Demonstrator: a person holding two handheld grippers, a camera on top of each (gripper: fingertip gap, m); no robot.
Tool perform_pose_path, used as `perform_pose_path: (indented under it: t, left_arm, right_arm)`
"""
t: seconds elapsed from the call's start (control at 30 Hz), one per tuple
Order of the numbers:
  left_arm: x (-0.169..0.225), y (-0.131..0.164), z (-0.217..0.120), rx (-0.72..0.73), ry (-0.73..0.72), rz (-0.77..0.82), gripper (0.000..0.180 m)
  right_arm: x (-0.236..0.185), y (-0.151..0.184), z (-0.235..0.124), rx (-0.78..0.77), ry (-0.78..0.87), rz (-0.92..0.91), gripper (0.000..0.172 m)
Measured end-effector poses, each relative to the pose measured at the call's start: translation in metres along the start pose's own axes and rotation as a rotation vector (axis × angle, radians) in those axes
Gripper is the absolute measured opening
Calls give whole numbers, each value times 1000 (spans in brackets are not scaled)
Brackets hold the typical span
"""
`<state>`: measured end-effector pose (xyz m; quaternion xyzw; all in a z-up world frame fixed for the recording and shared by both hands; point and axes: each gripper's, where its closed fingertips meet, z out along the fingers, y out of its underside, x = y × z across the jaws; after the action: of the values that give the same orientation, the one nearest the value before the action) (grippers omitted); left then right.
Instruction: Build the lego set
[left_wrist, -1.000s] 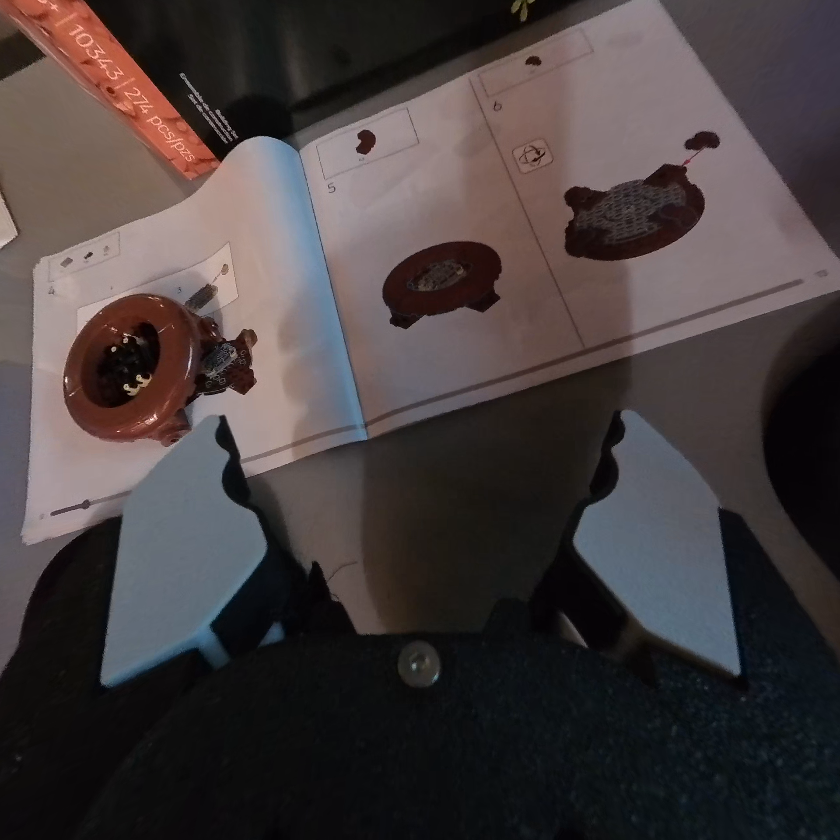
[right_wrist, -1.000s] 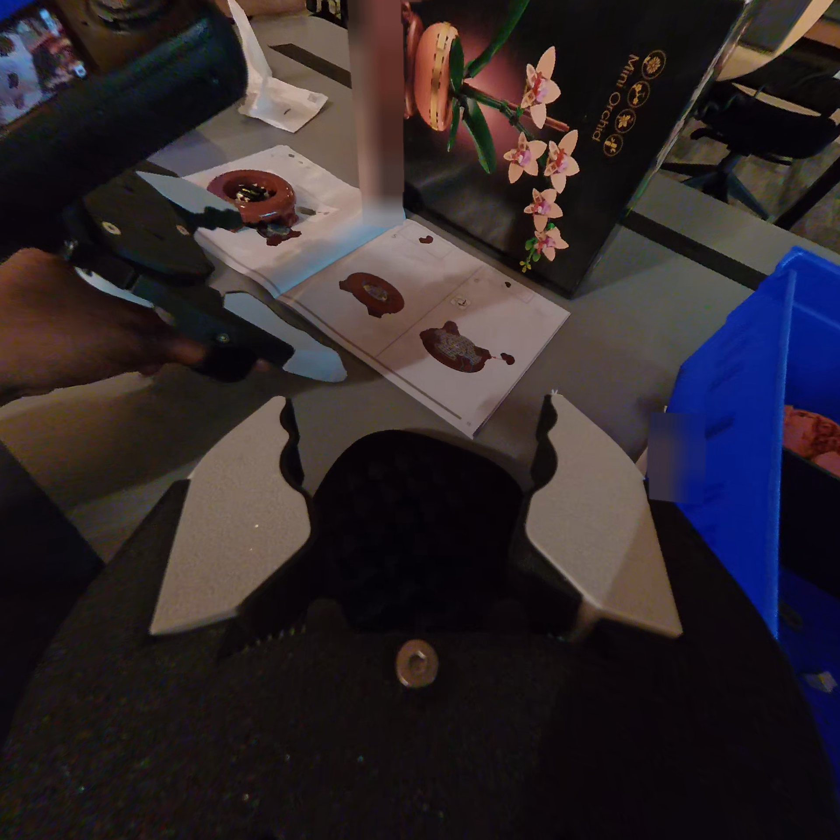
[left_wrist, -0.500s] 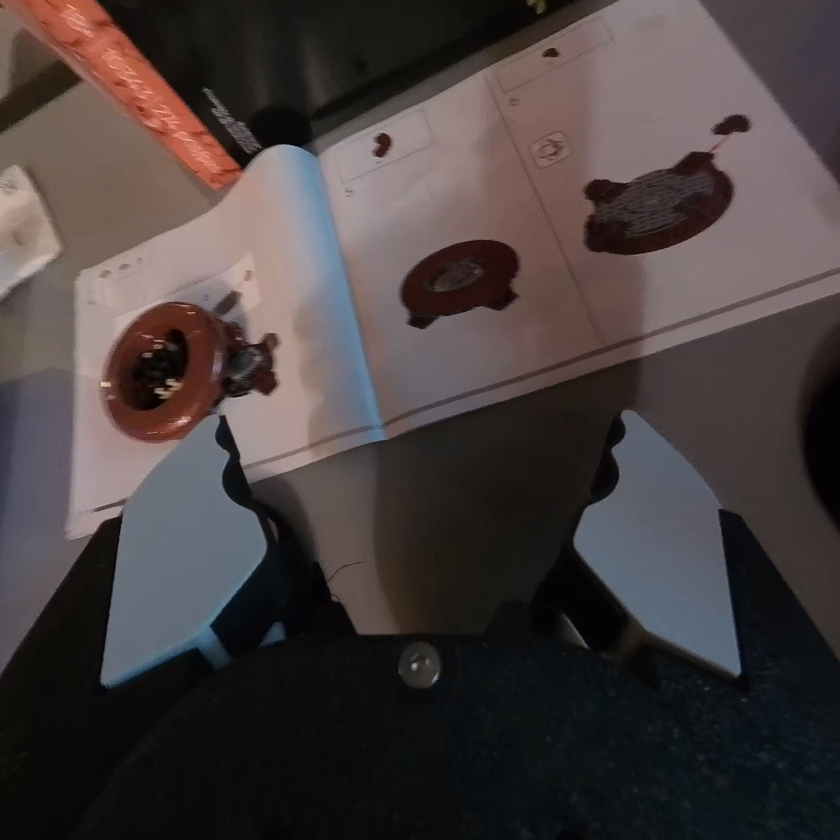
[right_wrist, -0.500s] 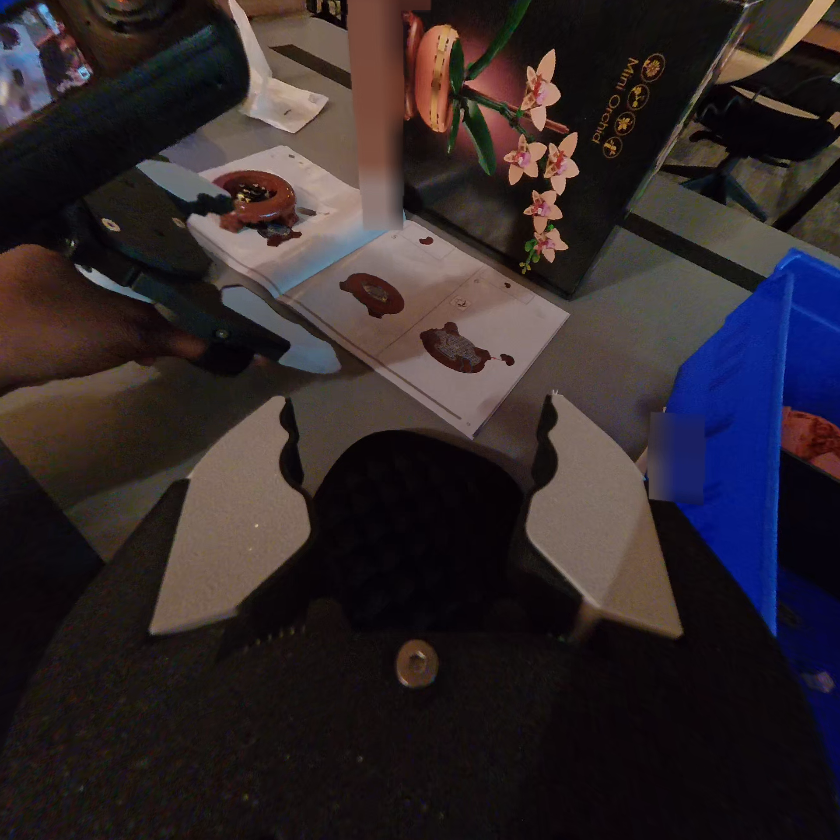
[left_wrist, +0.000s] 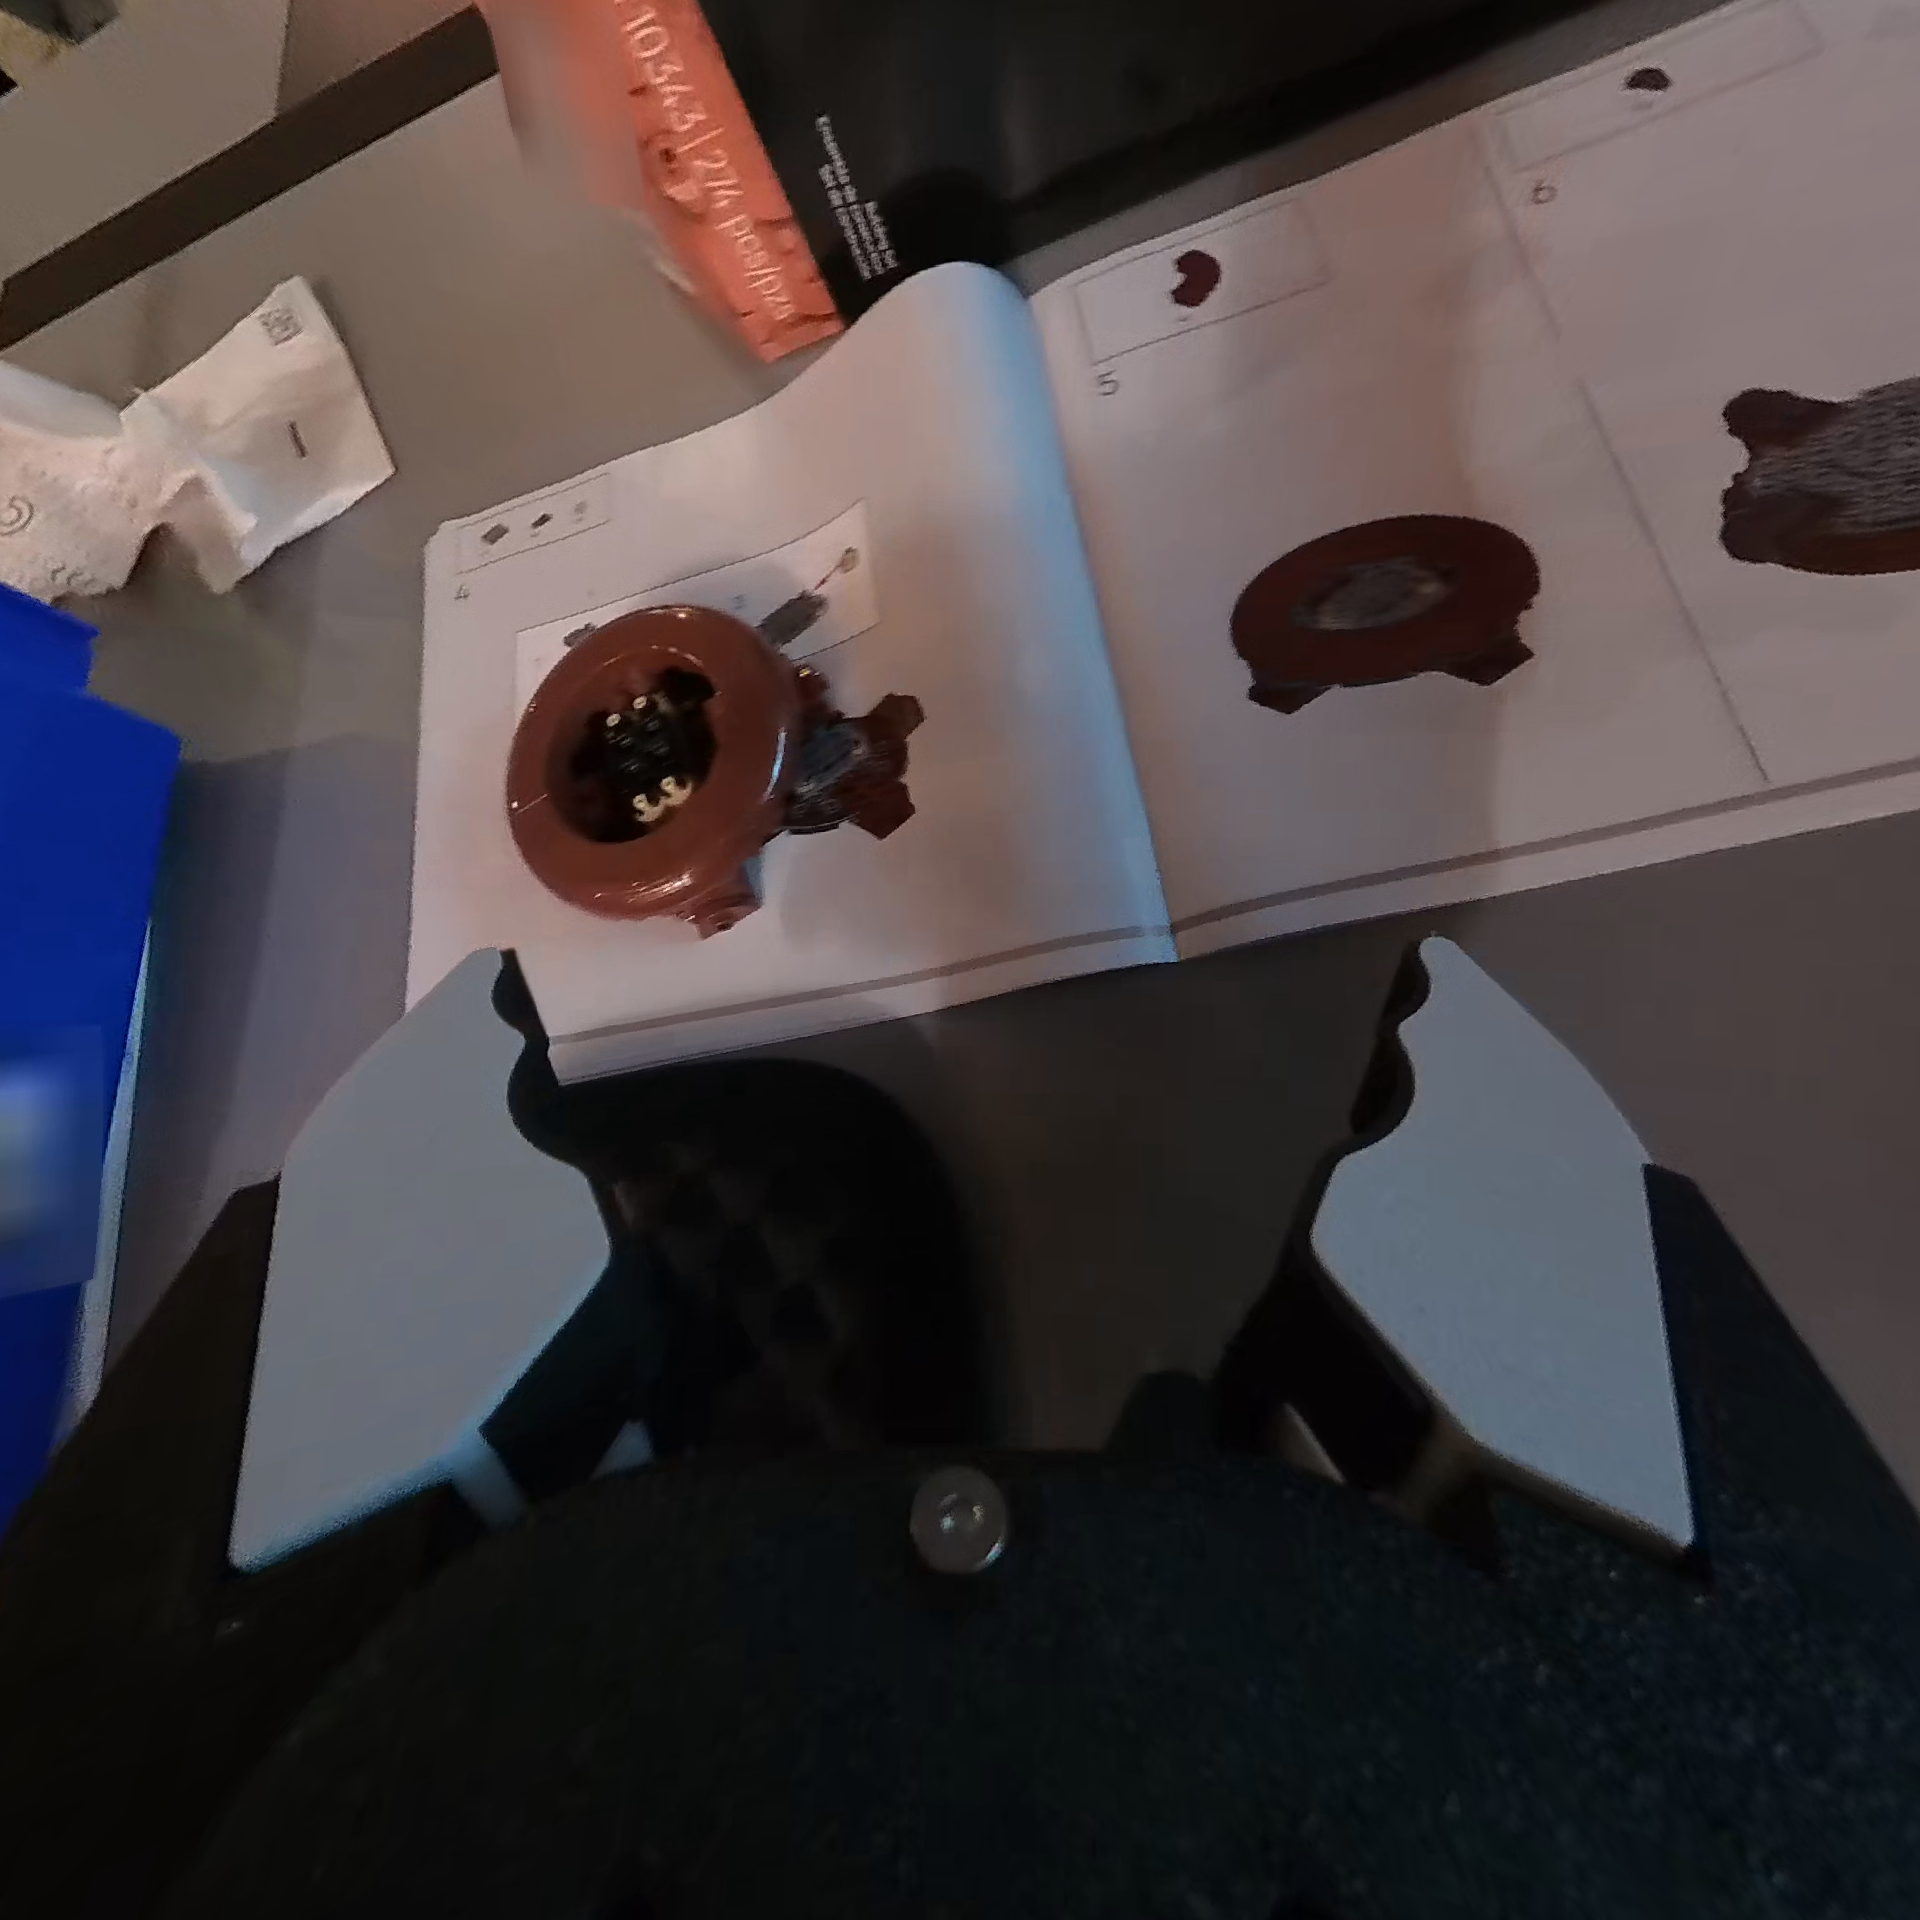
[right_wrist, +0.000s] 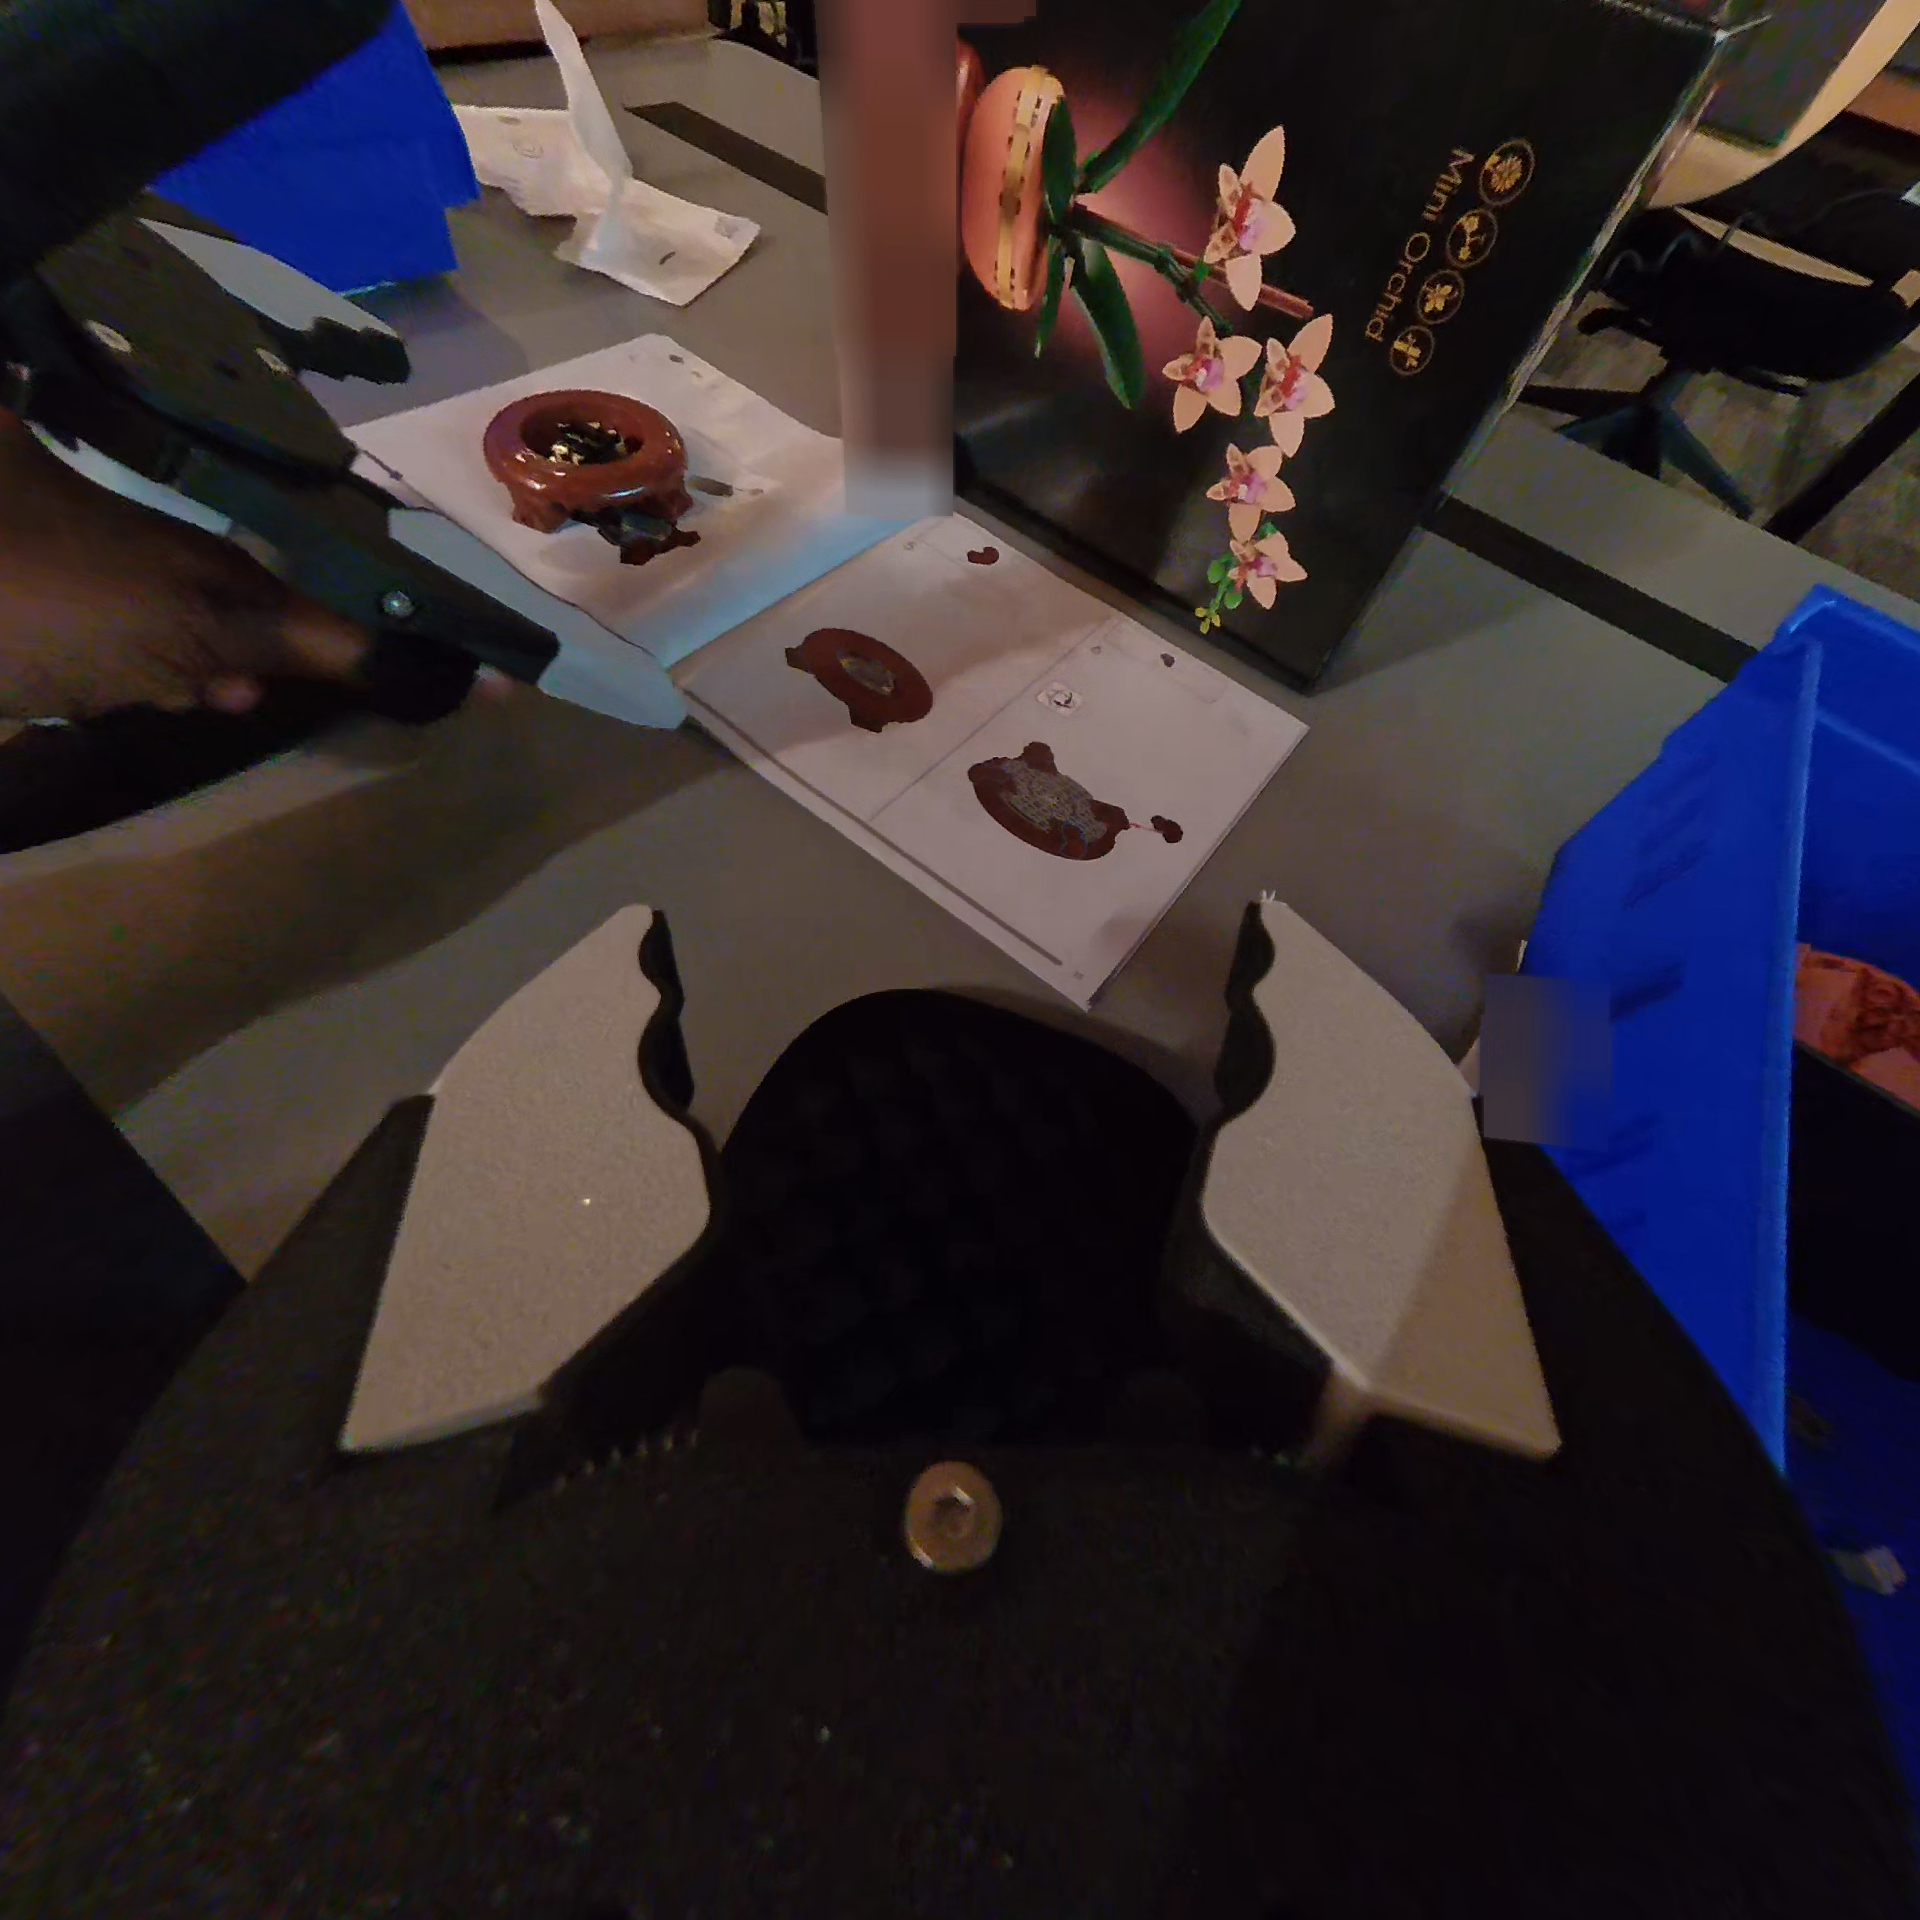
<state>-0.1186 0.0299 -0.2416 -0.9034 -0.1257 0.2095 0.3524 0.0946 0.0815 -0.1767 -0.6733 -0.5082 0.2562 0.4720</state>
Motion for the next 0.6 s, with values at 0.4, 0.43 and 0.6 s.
perform_pose_path:
  t: [0.4,0.43,0.6]
  left_arm:
    - [30,-4,-6,23,50,47,146]
    - [34,-4,-7,23,55,57,146]
    - [54,-3,-5,6,82,105,146]
  right_arm:
    - [0,1,0,1,1,1,99]
    - [0,1,0,0,1,2,99]
    - [1,1,-1,1,2,2,99]
